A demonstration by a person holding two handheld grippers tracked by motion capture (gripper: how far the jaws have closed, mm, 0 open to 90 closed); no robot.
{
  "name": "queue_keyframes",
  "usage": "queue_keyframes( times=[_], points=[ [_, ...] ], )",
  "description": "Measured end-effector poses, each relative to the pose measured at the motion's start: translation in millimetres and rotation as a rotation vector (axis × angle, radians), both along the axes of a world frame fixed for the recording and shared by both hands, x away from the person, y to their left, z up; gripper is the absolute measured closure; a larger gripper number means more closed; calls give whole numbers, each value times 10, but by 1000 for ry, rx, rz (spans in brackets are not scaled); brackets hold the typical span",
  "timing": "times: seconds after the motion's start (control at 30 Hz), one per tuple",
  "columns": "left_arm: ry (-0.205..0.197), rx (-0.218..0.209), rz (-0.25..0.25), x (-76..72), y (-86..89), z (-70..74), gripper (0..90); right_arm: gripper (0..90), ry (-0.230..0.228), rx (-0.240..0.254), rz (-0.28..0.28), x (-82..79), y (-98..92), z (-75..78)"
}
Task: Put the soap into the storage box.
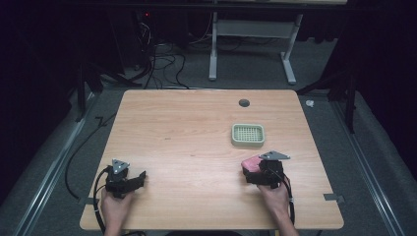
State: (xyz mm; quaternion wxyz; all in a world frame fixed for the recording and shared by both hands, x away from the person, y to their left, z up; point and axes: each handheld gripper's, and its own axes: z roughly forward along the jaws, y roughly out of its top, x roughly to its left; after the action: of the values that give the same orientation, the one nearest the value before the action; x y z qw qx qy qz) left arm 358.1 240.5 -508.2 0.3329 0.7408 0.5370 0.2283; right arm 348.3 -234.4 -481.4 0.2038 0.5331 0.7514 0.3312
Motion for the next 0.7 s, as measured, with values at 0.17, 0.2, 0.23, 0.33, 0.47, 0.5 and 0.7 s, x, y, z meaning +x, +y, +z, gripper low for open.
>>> queue_keyframes(
  times=[0.17, 0.2, 0.23, 0.33, 0.47, 0.5, 0.7],
  points=[
    [0, 0, 0, 0, 0, 0, 242, 135, -5, 3, -7, 26, -12, 64],
    [0, 0, 0, 0, 0, 0, 242, 135, -5, 3, -8, 34, -17, 76],
    [0, 0, 0, 0, 0, 0, 242, 135, -8, 5, -9, 44, -21, 87],
    [0, 0, 0, 0, 0, 0, 242, 135, -12, 5, -12, 60, -24, 113],
    [0, 0, 0, 0, 0, 0, 242, 135, -18, -4, -17, 104, -20, 181],
    [0, 0, 0, 0, 0, 0, 242, 135, -18, -4, -17, 104, -20, 181],
    [0, 0, 0, 0, 0, 0, 242, 135, -22, -2, -31, 168, -25, 242]
  ],
)
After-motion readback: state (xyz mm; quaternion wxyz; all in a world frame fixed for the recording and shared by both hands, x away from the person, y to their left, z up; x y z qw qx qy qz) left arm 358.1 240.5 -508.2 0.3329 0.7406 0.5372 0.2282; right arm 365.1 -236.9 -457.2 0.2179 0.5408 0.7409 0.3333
